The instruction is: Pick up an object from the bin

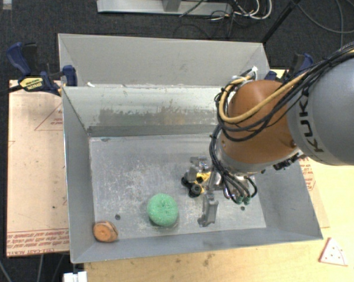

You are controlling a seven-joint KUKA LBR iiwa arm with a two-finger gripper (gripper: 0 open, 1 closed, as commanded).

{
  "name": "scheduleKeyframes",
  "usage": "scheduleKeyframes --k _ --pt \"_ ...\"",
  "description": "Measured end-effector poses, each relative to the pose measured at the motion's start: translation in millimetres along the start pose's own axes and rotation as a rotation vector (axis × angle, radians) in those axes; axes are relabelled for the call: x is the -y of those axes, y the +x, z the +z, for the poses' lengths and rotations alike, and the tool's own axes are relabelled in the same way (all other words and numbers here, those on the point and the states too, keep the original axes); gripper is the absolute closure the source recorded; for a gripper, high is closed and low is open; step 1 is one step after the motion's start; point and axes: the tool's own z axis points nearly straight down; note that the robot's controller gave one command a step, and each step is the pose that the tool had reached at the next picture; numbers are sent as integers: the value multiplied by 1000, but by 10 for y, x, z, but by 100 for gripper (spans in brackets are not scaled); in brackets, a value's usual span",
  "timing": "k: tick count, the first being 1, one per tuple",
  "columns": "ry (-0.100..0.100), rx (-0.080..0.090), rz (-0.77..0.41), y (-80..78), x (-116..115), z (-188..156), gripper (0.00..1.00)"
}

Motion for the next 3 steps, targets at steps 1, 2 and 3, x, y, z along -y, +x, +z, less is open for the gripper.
scheduleKeyframes --k 1,2,3 --pt "-1 8 2 -15 3 -42 0" --pt "-1 15 -61 -123 -187 457 0" --pt "0 11 -84 -117 -237 593 0"
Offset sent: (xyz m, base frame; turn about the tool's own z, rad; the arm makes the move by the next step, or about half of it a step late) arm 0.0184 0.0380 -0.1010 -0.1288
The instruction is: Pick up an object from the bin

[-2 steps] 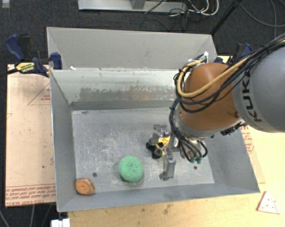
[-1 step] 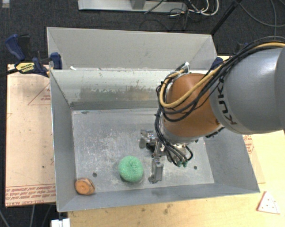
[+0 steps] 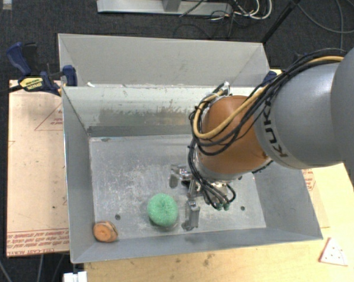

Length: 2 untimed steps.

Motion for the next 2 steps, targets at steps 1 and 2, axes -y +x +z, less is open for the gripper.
scheduleKeyframes --k 1,2 --pt "1 -8 -158 36 -511 -392 0" --pt "-2 11 -222 -75 -615 -221 0"
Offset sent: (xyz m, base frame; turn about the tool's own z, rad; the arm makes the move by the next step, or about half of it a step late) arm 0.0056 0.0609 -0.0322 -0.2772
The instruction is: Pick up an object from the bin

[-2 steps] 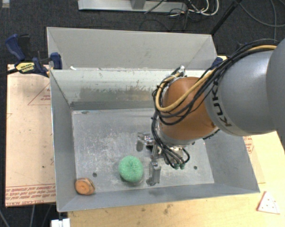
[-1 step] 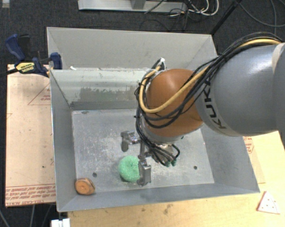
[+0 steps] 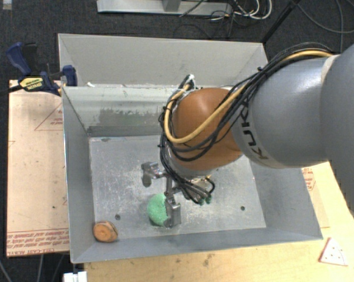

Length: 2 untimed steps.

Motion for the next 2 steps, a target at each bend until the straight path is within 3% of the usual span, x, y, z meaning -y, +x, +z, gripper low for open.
scheduleKeyframes --k 1,2 --pt "-1 -16 -82 23 120 346 0" --pt "-1 -15 -143 27 165 374 0"
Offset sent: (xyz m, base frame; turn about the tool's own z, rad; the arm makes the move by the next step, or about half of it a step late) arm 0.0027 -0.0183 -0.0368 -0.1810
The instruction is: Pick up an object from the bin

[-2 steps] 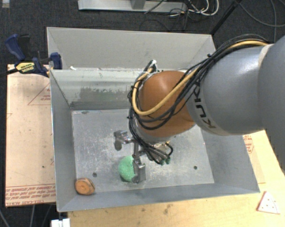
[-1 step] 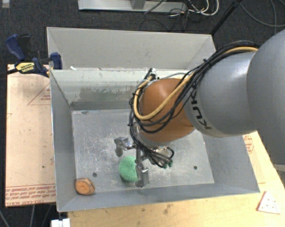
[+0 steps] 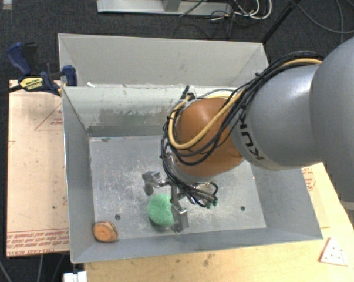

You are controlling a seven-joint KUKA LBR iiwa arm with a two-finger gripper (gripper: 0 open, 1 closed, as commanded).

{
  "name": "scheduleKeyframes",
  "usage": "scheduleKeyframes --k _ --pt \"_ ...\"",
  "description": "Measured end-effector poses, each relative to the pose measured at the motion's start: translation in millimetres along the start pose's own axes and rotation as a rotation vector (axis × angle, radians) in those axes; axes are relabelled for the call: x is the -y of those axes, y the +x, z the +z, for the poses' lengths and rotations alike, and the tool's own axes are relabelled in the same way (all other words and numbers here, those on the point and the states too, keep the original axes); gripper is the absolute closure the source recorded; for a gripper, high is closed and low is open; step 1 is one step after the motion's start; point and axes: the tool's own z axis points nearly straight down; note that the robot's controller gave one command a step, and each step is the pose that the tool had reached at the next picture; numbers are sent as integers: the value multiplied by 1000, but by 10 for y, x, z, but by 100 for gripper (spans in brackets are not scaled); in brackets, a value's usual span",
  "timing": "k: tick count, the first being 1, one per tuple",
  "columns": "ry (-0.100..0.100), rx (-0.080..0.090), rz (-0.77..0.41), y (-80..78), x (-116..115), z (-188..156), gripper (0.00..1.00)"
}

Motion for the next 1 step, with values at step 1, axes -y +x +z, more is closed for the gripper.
scheduleKeyframes --k 1 --pt "-1 1 -158 49 129 375 100"
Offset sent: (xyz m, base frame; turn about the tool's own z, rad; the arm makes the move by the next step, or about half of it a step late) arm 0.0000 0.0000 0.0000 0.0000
